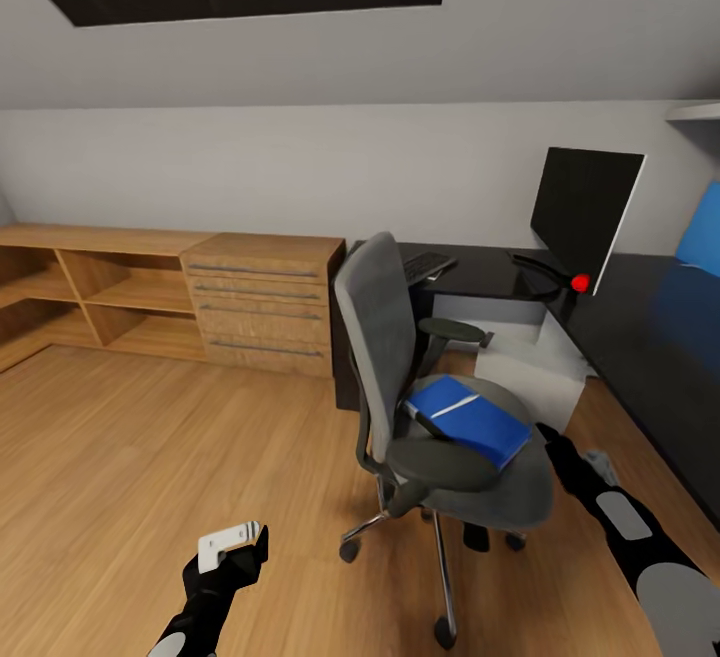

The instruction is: In the bedroom, organize the workspace by keeping the computer under the desk, ensuring the monitor is on the desk, placing the keyboard on the desk next to the monitor, placing the mouse on the desk next to the keyboard, moving the folder from the swivel chair onto the desk next to the mouse, stacking the notebook on top of the folder with the pen on top of the notebook, and positioning the swivel chair next to the desk.

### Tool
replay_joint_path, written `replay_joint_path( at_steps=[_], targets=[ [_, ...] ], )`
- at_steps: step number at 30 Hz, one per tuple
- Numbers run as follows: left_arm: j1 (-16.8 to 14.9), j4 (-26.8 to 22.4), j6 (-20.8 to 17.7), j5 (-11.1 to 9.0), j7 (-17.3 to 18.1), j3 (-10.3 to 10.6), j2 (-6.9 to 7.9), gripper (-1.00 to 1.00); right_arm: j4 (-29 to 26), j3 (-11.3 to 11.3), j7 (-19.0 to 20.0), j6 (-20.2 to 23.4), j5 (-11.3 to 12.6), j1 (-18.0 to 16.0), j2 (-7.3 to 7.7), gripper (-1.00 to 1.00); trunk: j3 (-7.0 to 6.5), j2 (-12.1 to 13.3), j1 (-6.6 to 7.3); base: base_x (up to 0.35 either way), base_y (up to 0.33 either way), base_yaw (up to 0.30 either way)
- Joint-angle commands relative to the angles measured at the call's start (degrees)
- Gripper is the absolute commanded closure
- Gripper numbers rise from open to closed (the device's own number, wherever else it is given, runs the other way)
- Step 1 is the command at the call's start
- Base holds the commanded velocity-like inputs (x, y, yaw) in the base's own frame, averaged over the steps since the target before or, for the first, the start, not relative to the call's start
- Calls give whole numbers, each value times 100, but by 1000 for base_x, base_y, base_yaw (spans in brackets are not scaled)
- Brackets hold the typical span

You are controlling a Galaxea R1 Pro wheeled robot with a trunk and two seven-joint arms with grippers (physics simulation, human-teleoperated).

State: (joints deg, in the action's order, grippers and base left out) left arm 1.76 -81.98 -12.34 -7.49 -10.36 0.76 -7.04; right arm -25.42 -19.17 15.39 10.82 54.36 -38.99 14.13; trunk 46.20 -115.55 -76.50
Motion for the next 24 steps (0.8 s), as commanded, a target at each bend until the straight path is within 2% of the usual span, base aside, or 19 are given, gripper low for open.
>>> replay_joint_path(
  at_steps=[1, 5, 16, 19, 24],
  targets=[
    [0, -10, -23, -60, -37, 8, 1, -100, 1, -105, 18, 50, 38, -3, -1, -100, 4, -2, -2, 201, 0, 0],
    [0, -10, -23, -60, -37, 11, 1, -100, 2, -204, 17, 51, 34, -3, 1, -100, 4, -2, -2, 115, 0, 0],
    [0, -10, -23, -60, -32, 6, 1, -100, 2, -265, -58, 51, 39, -3, 5, -100, 4, -2, -2, 21, 0, 0],
    [0, -12, -20, -69, -29, 5, 1, -100, 2, -417, -127, 51, 40, -3, 10, -100, 4, -2, -2, 0, 0, 0],
    [0, -22, -16, -78, -28, 4, -1, -100, 2, -514, -255, 53, 40, -5, 11, -100, 4, -2, -2, 0, 0, 0]
  ],
)
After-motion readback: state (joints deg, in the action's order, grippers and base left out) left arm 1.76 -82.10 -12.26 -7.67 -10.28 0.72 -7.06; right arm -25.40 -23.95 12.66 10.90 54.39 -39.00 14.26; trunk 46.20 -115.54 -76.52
